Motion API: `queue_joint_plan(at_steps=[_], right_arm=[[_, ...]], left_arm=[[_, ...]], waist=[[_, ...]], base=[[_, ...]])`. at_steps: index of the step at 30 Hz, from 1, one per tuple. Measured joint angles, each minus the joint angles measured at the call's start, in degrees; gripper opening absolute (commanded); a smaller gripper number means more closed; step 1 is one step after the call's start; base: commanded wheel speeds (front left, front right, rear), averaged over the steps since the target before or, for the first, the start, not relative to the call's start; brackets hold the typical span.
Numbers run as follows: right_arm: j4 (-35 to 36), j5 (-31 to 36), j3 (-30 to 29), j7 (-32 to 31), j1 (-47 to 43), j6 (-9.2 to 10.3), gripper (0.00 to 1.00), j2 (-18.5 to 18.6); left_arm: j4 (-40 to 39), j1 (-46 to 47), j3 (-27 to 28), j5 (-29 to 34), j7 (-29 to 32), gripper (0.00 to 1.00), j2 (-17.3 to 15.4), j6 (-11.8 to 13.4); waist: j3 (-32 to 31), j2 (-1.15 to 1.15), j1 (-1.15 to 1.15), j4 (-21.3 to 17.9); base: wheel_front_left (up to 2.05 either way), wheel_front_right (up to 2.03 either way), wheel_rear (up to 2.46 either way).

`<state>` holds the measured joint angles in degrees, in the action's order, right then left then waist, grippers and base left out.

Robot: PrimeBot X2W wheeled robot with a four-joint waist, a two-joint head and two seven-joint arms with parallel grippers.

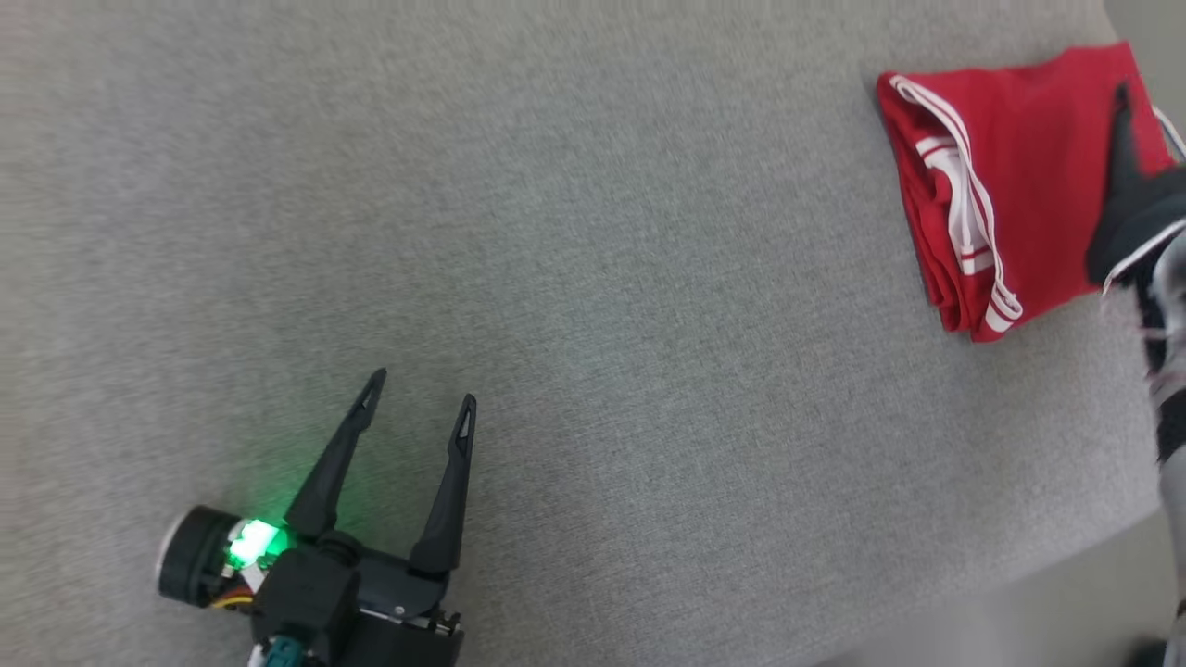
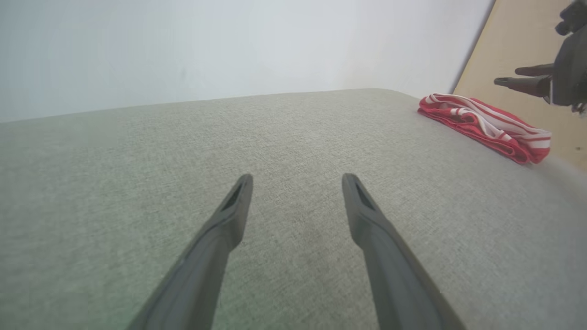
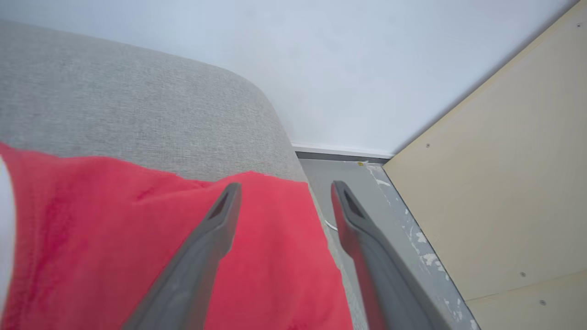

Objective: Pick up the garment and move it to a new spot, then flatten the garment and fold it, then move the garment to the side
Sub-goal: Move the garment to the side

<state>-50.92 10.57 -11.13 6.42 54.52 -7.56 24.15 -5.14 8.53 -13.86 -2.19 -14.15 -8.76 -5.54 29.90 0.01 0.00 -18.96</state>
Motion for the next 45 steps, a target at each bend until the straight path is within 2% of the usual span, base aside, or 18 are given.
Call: queue_joint_plan(at_steps=[6,11,13,21,27,33,40,45], right_arm=[[3.8,-4.2,-1.0,5.2,-9.2,0.0,1.0,-1.1],[12.2,-6.5,-1.2,6.7,-20.9,0.0,1.0,-3.1],[16.4,-6.9,-1.6,6.7,-26.2,0.0,1.0,-4.7],[34.3,-9.8,-1.6,5.2,-43.5,0.0,1.0,-12.9],[42.5,-9.3,-1.8,4.7,-51.7,0.0,1.0,-17.8],[44.5,-8.0,1.3,4.7,-56.8,0.0,1.0,-20.0],[42.4,-7.9,5.6,5.3,-58.4,0.0,1.0,-20.3],[42.4,-7.9,6.1,5.3,-58.6,0.0,1.0,-20.5]], left_arm=[[4.5,-1.3,0.8,-3.0,-0.8,1.0,2.8,1.7],[5.9,-4.0,3.4,-5.7,-0.9,1.0,4.4,3.4],[7.1,-6.2,4.8,-8.1,-0.9,1.0,4.9,3.6],[10.3,-11.9,9.9,-9.0,-0.9,1.0,5.5,4.1],[11.7,-14.5,13.3,-8.8,-0.9,1.0,5.6,4.0],[11.8,-16.0,15.9,-8.4,-0.9,1.0,5.7,3.5],[12.0,-16.8,16.8,-8.4,-0.9,1.0,5.8,3.0],[12.4,-16.7,16.4,-8.8,-0.9,1.0,5.8,3.0]], waist=[[-5.2,-0.01,-0.01,2.6],[-10.2,-0.01,-0.01,5.5],[-12.4,-0.01,-0.01,6.6],[-20.9,-0.02,-0.02,11.4],[-25.9,-0.02,-0.03,14.0],[-29.2,-0.02,-0.02,15.6],[-30.7,-0.02,-0.01,16.3],[-31.0,-0.01,-0.01,16.3]], base=[[0.0,0.0,0.0],[0.0,0.0,0.0],[0.0,0.0,0.0],[0.0,0.0,0.0],[0.0,0.0,0.0],[0.0,0.0,0.0],[0.0,0.0,0.0],[0.0,0.0,0.0]])
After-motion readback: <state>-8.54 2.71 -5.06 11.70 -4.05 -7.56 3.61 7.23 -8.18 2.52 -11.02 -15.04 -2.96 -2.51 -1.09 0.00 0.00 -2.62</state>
